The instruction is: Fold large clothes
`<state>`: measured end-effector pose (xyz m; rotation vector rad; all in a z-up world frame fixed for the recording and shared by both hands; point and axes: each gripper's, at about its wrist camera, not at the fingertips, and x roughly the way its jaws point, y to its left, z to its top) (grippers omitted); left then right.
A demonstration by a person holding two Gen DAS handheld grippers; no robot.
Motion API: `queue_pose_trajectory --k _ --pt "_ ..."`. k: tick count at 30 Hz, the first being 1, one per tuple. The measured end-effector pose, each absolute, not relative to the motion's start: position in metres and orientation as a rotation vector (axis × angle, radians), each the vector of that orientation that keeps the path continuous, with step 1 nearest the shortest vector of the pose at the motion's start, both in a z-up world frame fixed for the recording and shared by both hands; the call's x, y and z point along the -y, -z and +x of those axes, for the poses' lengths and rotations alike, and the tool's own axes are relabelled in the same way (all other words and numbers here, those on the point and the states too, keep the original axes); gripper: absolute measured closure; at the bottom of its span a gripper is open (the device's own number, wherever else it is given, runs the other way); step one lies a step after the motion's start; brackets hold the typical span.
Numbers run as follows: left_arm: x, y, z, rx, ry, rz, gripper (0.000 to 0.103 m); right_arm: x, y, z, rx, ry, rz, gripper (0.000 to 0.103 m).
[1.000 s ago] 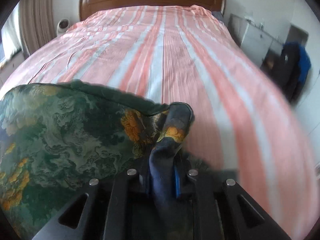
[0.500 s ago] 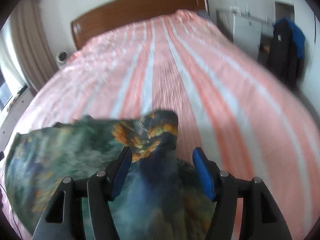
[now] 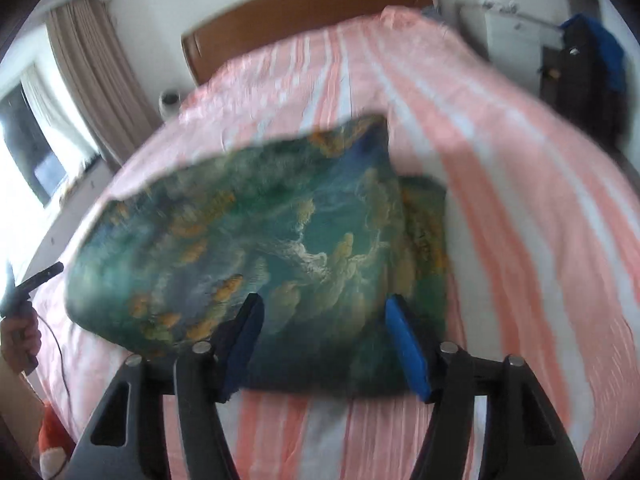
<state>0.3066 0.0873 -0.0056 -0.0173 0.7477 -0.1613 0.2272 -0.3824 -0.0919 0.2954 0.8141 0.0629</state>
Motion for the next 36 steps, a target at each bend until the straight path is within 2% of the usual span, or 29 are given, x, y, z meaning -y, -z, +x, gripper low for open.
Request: queue_pose_trajectory --k 2,6,11,14,20,24,27,33,34,36 --pt "-0.043 -0.014 0.309 -0.719 0.262 0.027 0.011 0.373 0.08 0.203 -0.742 -0.078 0.295 0.032" --pt "0.038 -0.026 0.333 -0.689 0.343 0.122 0.011 0.352 0.081 0.171 -0.689 -0.121 0.317 0.032" --pt "0.105 0.019 0.36 -0.778 0.321 0.208 0.011 0.341 0.104 0.136 -0.674 -0.16 0.381 0.032" --pt "0.119 0.059 0.343 -0.859 0.301 0.286 0.016 0.343 0.12 0.111 -0.681 -0.158 0.391 0.032" --pt "0.122 0.073 0.258 -0.836 0.366 0.363 0.014 0.371 0.146 0.095 -0.73 -0.101 0.457 0.032" --pt "0.129 0.074 0.212 -0.847 0.431 0.403 0.012 0.382 0.148 0.104 -0.71 -0.079 0.525 0.031" --pt "0.132 0.072 0.195 -0.862 0.47 0.389 0.012 0.388 0.15 0.115 -0.704 -0.069 0.595 0.024" --pt "0.134 0.035 0.207 -0.849 0.495 0.296 0.013 0.424 0.162 0.179 -0.664 -0.014 0.876 0.022" --pt "0.134 0.027 0.21 -0.849 0.506 0.263 0.013 0.43 0.169 0.195 -0.667 -0.014 0.933 0.023" --pt "0.135 0.006 0.224 -0.853 0.542 0.198 0.013 0.431 0.174 0.211 -0.683 0.014 0.954 0.038"
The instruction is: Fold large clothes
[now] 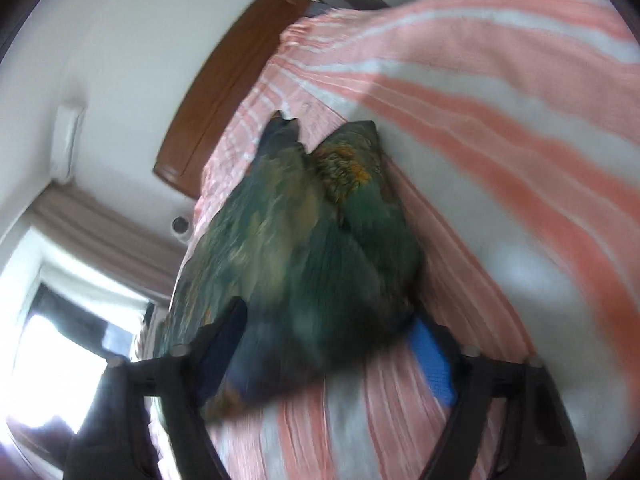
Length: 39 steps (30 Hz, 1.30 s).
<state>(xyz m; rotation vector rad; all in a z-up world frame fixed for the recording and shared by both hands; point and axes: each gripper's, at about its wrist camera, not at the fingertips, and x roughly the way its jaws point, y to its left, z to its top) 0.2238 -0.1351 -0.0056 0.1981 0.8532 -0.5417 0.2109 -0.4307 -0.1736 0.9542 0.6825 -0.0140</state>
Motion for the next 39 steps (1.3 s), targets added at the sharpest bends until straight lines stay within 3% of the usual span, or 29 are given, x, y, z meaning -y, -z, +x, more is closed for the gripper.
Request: queue_pose_trajectory --k 2,3,11,20,21,22,23,24,25,27,28,30,31,32,39 --pt "0.141 -0.018 0.236 -0.843 0.575 0.17 0.013 0.42 0.16 0.211 -0.655 0.048 0.879 0.069" --pt "0.144 -0.028 0.239 -0.833 0.587 0.165 0.012 0.411 0.146 0.206 -0.624 0.054 0.816 0.071" --pt "0.212 -0.075 0.262 -0.894 0.8 0.206 0.011 0.274 0.04 0.169 -0.423 -0.06 0.125 0.075" --pt "0.225 -0.057 0.26 -0.916 0.586 0.43 0.011 0.146 0.042 0.151 -0.342 -0.17 -0.339 0.078" --pt "0.226 -0.054 0.259 -0.906 0.558 0.458 0.019 0.138 0.043 0.15 -0.333 -0.177 -0.368 0.08" --pt "0.226 -0.049 0.259 -0.889 0.521 0.484 0.051 0.133 0.043 0.151 -0.327 -0.183 -0.386 0.082" --pt "0.224 -0.047 0.259 -0.883 0.507 0.48 0.066 0.128 0.044 0.149 -0.321 -0.195 -0.405 0.084" --pt "0.22 -0.046 0.262 -0.892 0.525 0.442 0.072 0.126 0.045 0.148 -0.317 -0.21 -0.413 0.086" --pt "0.216 -0.047 0.265 -0.897 0.536 0.405 0.076 0.122 0.045 0.145 -0.31 -0.255 -0.421 0.098" --pt "0.205 -0.053 0.269 -0.89 0.529 0.348 0.077 0.111 0.047 0.135 -0.296 -0.297 -0.451 0.098" --pt "0.196 -0.057 0.272 -0.894 0.526 0.321 0.078 0.108 0.047 0.129 -0.298 -0.336 -0.446 0.094" --pt "0.173 -0.066 0.28 -0.899 0.517 0.265 0.078 0.117 0.045 0.12 -0.341 -0.389 -0.344 0.071" --pt "0.156 -0.071 0.283 -0.896 0.512 0.237 0.078 0.126 0.043 0.117 -0.372 -0.416 -0.258 0.035" --pt "0.144 -0.076 0.287 -0.892 0.508 0.212 0.078 0.141 0.043 0.113 -0.393 -0.431 -0.152 0.013" --pt "0.023 -0.079 0.297 -0.87 0.384 0.037 0.078 0.214 0.077 0.108 -0.518 -0.295 0.064 0.01"
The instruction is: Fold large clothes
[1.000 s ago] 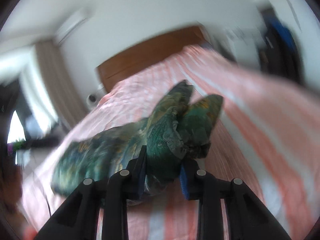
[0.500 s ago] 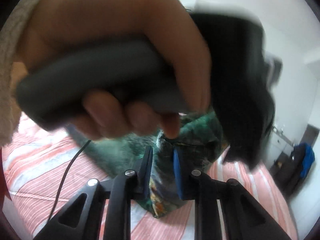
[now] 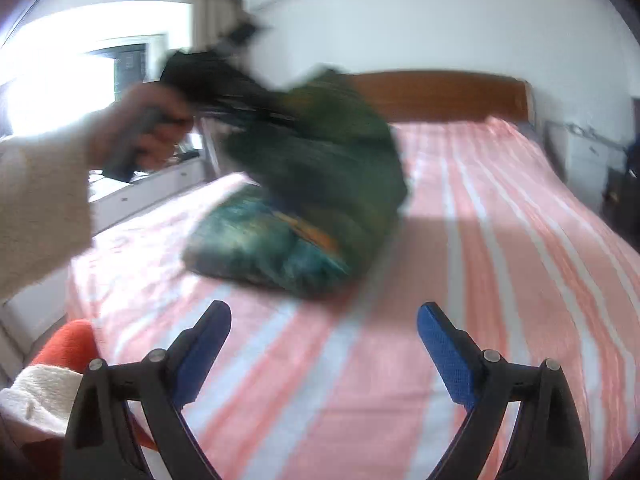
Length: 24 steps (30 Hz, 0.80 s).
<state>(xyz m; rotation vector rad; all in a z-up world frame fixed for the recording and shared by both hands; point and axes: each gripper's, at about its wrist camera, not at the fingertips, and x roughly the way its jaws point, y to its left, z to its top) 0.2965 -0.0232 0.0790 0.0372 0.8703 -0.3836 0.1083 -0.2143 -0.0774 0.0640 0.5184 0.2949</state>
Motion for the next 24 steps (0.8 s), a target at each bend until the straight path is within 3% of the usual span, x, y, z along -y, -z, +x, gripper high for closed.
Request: queue_pose_trajectory --k 5,8,13,24 --pt "-0.061 -0.044 0.299 -0.894 0.245 -0.096 0.078 0.234 0.092 0.107 -0.577 -0.256 0.118 0.01" --pt "-0.102 0.006 0.305 -0.966 0.149 -0.194 0.078 0.232 0.091 0.109 -0.592 -0.262 0.112 0.01" --pt "-0.131 0.065 0.309 -0.972 0.137 -0.369 0.074 0.214 0.098 0.126 -0.65 -0.306 0.104 0.01" --pt "-0.173 0.102 0.284 -0.889 0.221 -0.491 0.07 0.129 0.025 0.293 -0.633 -0.5 0.104 0.01"
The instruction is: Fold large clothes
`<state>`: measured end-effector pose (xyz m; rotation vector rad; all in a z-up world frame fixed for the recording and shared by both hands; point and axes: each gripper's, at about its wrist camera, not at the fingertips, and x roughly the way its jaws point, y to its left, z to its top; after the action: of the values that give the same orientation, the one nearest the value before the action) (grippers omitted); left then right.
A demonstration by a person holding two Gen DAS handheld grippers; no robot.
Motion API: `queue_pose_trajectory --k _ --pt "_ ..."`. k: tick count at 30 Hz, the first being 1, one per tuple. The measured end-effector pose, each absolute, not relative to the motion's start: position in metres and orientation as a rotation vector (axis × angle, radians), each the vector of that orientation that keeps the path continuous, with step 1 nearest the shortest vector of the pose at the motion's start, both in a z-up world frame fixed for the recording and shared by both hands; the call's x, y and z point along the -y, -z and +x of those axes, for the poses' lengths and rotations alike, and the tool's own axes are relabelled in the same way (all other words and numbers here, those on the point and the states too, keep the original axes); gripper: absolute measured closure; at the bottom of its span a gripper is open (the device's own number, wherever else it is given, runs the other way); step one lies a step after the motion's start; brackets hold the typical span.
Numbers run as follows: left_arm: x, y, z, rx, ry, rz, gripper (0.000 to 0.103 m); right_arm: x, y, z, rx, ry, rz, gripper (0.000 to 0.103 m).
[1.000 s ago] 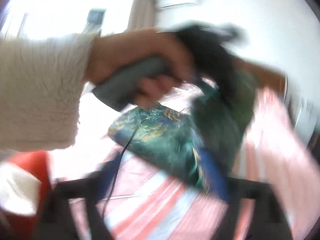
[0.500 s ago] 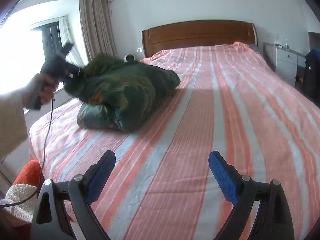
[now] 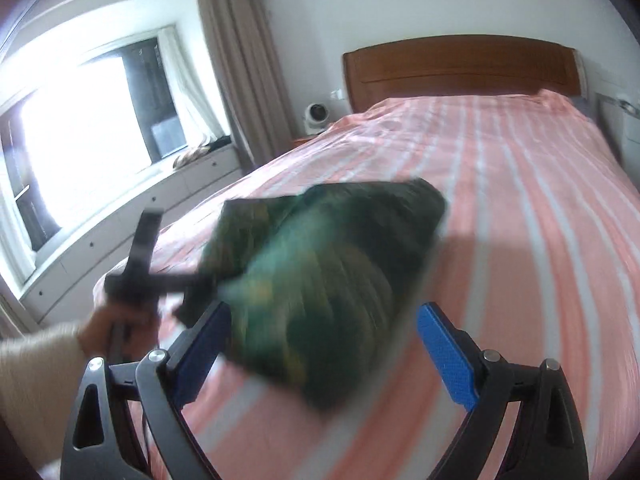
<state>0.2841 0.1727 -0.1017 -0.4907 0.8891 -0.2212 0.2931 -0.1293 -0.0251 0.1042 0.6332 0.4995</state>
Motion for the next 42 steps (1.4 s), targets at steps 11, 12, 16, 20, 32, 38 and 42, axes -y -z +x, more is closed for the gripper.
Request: queue_pose_trajectory --k 11,12,16,20,32,38,42 --pt "-0.208 0.099 0.251 -0.845 0.237 -0.563 0.014 0.055 0.101 0.372 -0.91 -0.439 -0.105 0.001" --pt "-0.213 0.097 0.242 -0.828 0.176 -0.55 0.006 0.058 0.089 0.372 -0.919 -0.44 -0.109 0.001" --pt "-0.225 0.088 0.206 -0.737 0.13 -0.593 0.006 0.055 0.037 0.371 -0.806 -0.435 -0.102 0.002" --pt "-0.215 0.087 0.184 -0.663 0.006 -0.518 0.004 0.019 0.009 0.399 -0.777 -0.53 -0.001 0.002" --pt "-0.238 0.114 0.168 -0.651 -0.09 -0.435 0.003 -0.085 0.127 0.466 -0.831 -0.442 -0.176 0.0" --pt "-0.26 0.133 0.182 -0.745 -0.173 -0.458 0.003 -0.076 0.129 0.471 -0.826 -0.451 -0.151 0.0" --pt "-0.261 0.137 0.186 -0.764 -0.2 -0.43 0.003 -0.083 0.112 0.467 -0.861 -0.43 -0.178 0.0"
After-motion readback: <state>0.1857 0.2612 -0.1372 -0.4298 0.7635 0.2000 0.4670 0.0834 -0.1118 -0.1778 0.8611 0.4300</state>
